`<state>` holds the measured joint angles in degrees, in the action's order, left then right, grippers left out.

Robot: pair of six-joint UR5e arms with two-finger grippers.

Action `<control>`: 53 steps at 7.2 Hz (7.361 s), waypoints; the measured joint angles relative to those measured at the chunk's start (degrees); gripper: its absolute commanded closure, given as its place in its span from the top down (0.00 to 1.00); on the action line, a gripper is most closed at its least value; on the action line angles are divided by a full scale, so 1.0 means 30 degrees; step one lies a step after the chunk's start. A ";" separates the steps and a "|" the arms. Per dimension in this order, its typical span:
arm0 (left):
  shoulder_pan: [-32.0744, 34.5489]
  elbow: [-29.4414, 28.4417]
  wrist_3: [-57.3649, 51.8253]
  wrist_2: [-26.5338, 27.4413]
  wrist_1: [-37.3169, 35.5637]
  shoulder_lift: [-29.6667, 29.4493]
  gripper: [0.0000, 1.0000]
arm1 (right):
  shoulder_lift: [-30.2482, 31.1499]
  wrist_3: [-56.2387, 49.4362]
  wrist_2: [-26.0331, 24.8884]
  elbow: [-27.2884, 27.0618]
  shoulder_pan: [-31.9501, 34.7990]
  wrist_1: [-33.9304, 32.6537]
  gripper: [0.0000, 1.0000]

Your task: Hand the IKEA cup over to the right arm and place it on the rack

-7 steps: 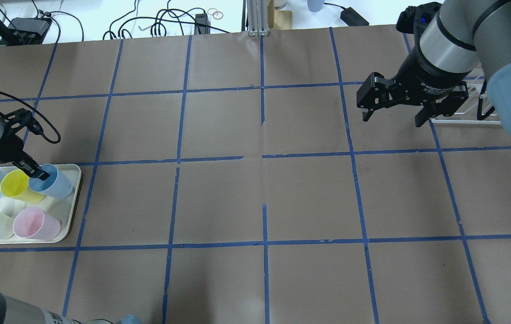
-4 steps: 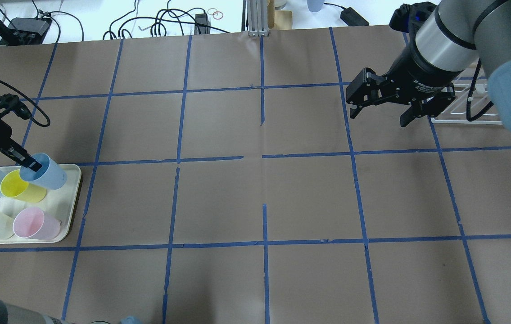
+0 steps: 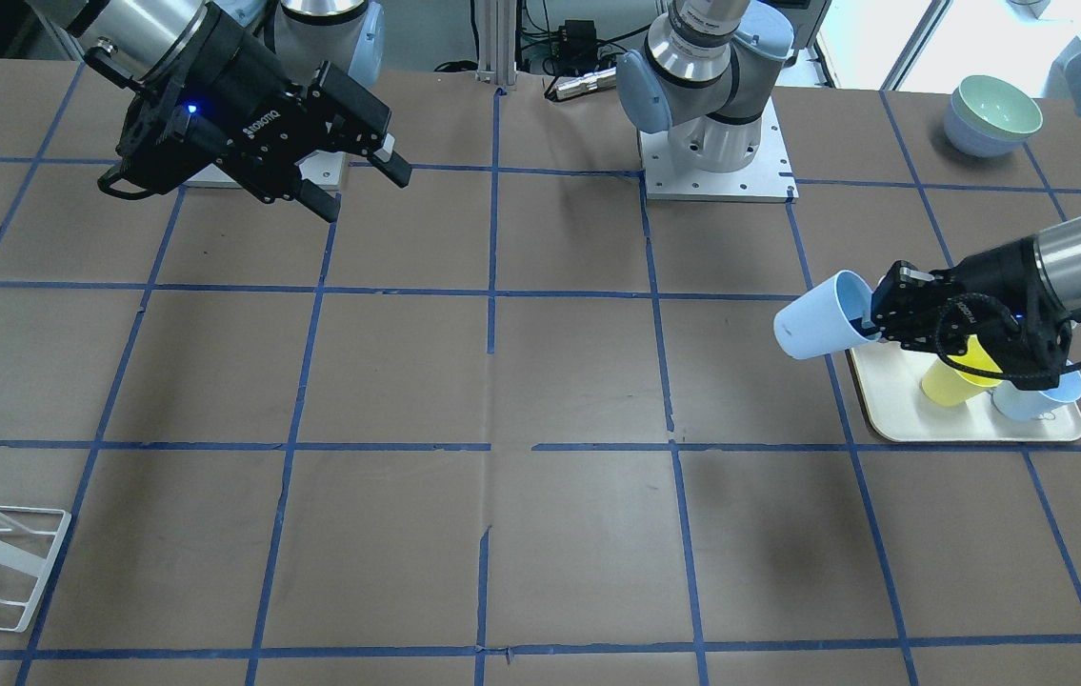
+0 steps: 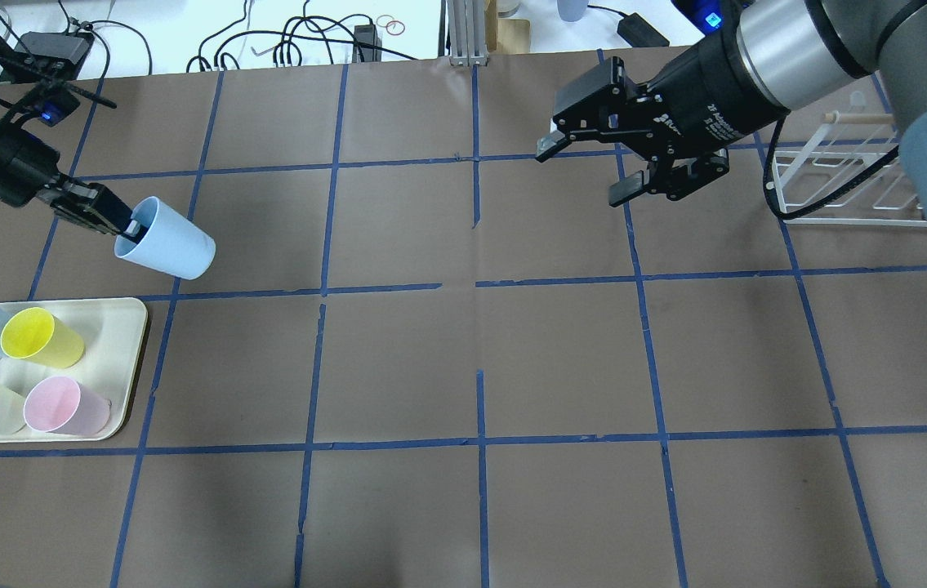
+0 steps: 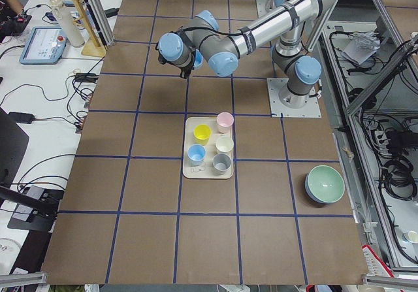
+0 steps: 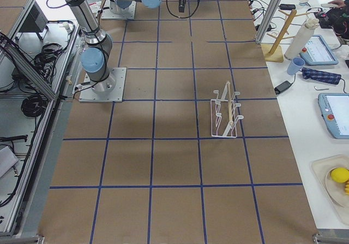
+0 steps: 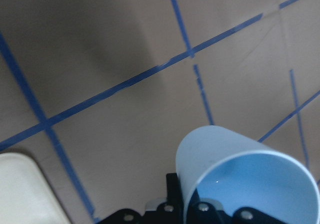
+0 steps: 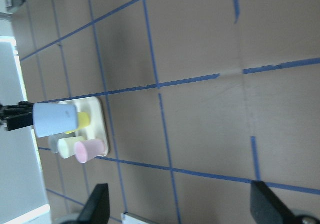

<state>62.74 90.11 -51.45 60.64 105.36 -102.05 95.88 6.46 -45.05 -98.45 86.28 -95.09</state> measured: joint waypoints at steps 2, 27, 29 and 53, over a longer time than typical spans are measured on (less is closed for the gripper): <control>0.1353 -0.0050 0.2190 -0.5401 0.2357 0.0600 0.00 | -0.0030 0.0039 0.5104 -0.0223 -0.0610 0.0499 1.00; 0.7895 0.0578 0.4487 -1.8181 0.7506 0.2831 0.00 | -0.0614 -0.1114 1.6079 -0.2457 -0.1315 0.3671 0.70; 0.7880 0.0574 0.4690 -1.8173 0.7487 0.2822 0.00 | -0.0454 -0.0767 1.6080 -0.2464 -0.1310 0.3684 0.37; 0.8512 -0.1811 1.9348 0.9962 -0.5655 0.2318 1.00 | -0.0700 -0.9980 -1.1385 0.0202 -0.5933 -0.0933 0.03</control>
<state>88.28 84.68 6.59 90.53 88.40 -95.10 93.78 -23.48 -79.21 -97.84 68.48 -97.88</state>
